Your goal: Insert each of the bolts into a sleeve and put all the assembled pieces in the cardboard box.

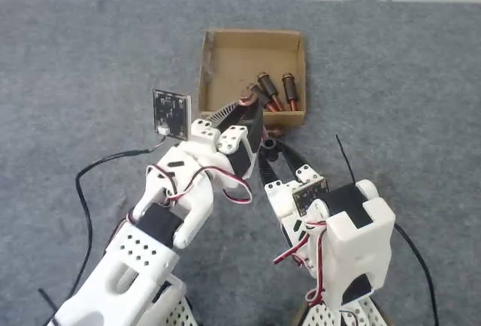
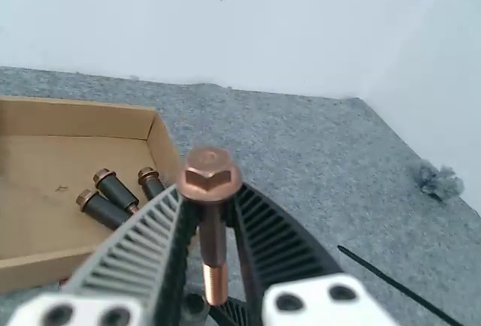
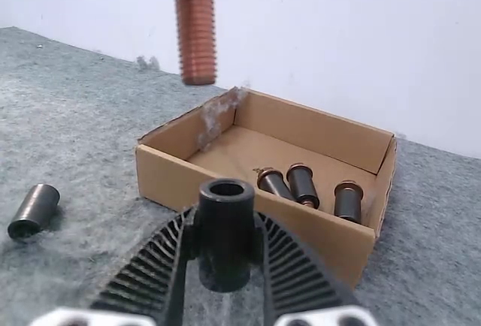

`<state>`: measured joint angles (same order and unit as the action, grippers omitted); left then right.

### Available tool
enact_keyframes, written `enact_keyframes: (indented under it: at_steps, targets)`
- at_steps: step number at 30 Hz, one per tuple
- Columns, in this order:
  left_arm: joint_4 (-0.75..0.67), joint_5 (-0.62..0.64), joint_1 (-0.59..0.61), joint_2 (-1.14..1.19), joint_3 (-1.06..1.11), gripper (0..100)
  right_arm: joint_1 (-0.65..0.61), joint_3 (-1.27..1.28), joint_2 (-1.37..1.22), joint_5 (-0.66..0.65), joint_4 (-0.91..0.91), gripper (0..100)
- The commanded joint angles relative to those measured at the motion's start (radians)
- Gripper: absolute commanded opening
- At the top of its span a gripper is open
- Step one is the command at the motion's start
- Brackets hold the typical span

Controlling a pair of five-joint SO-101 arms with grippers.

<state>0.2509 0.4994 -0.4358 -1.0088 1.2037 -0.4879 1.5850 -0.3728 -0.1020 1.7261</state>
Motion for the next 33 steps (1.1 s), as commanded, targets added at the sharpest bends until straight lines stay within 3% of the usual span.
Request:
enact_keyframes:
  at_steps: [1, 7, 13, 21, 33]
  targets:
    - [-0.032, 0.011, -0.005, -0.068, -0.001, 1, -0.002, 0.031, 0.050, 0.002, 0.025, 0.6]
    - [-0.029, 0.012, -0.061, -0.130, 0.062, 1, -0.002, 0.031, 0.050, 0.002, 0.025, 0.6]
    - [0.123, 0.011, -0.127, -0.255, 0.068, 1, -0.002, 0.031, 0.050, 0.000, 0.025, 0.6]
    - [0.215, 0.011, -0.129, -0.351, 0.074, 1, -0.002, 0.031, 0.050, -0.002, 0.025, 0.6]
    - [0.218, -0.057, -0.130, -0.348, 0.130, 1, -0.004, 0.031, 0.050, -0.003, 0.025, 0.6]
